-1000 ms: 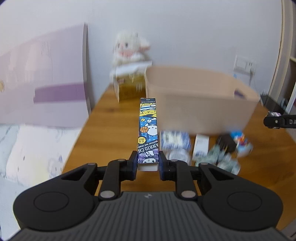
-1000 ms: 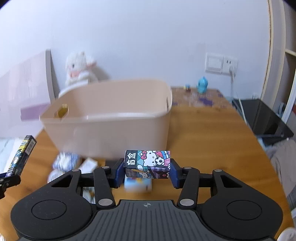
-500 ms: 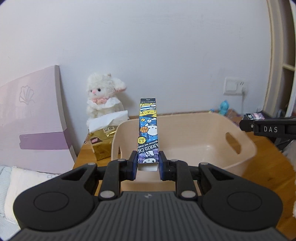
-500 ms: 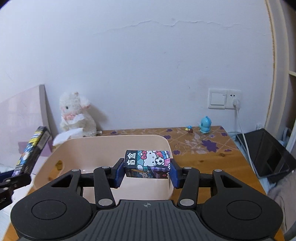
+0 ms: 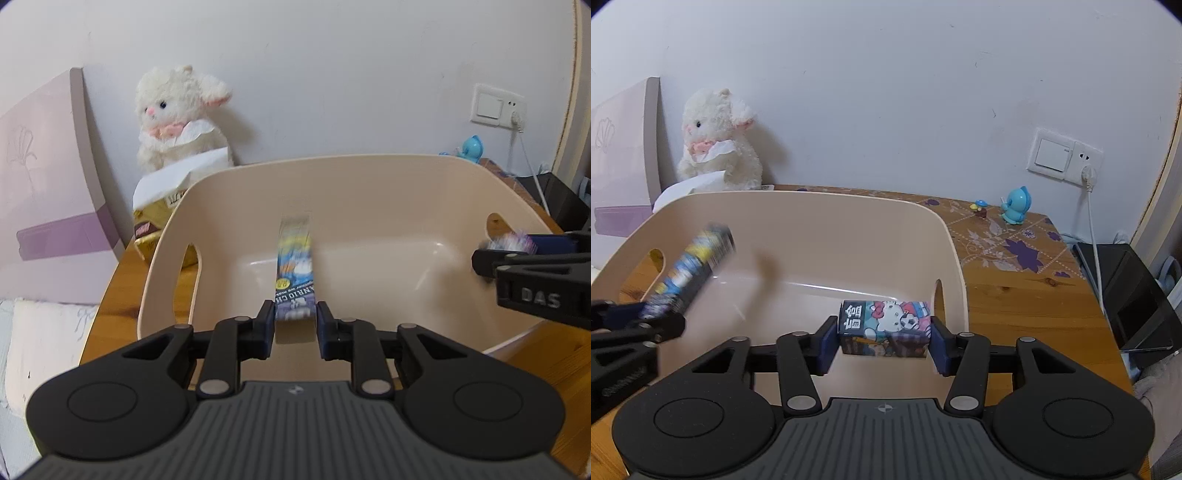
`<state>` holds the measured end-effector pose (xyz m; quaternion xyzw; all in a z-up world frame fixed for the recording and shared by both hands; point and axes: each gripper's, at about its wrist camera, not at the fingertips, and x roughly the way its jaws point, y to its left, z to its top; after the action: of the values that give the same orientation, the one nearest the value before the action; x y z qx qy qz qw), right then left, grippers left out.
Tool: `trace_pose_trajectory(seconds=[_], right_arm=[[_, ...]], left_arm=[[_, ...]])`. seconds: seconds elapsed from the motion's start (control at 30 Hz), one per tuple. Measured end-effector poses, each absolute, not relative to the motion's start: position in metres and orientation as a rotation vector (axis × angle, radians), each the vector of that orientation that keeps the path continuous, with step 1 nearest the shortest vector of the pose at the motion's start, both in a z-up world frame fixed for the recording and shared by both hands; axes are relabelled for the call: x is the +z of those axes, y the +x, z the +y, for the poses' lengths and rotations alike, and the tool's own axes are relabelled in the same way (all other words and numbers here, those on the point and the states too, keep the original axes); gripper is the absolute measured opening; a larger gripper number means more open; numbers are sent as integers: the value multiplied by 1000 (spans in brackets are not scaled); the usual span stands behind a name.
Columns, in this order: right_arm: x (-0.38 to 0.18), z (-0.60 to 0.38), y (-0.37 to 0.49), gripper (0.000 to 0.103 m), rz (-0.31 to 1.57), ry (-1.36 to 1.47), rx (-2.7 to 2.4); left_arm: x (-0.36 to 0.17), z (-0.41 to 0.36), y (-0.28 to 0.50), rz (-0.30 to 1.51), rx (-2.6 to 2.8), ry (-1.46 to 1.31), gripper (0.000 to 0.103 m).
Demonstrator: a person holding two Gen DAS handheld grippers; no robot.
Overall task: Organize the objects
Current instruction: 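Lift both boxes into the beige bin and open both tools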
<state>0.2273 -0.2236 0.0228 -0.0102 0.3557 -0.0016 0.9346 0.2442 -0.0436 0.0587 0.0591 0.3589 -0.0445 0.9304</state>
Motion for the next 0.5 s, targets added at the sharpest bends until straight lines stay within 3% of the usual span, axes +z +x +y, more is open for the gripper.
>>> trace_pose_trajectory(seconds=[0.07, 0.13, 0.17, 0.27, 0.5], right_arm=[[28, -224, 224, 66, 727, -12, 5], [35, -225, 217, 75, 704, -21, -4], [40, -225, 212, 79, 689, -27, 5], [54, -223, 196, 101, 656, -65, 17], [71, -225, 161, 103, 653, -51, 78]], left_arm=[[61, -38, 243, 748, -84, 92, 50], [69, -34, 235, 727, -92, 80, 73], [74, -33, 229, 708, -96, 81, 80], [87, -31, 212, 666, -108, 108, 88], [98, -11, 178, 646, -98, 85, 88]])
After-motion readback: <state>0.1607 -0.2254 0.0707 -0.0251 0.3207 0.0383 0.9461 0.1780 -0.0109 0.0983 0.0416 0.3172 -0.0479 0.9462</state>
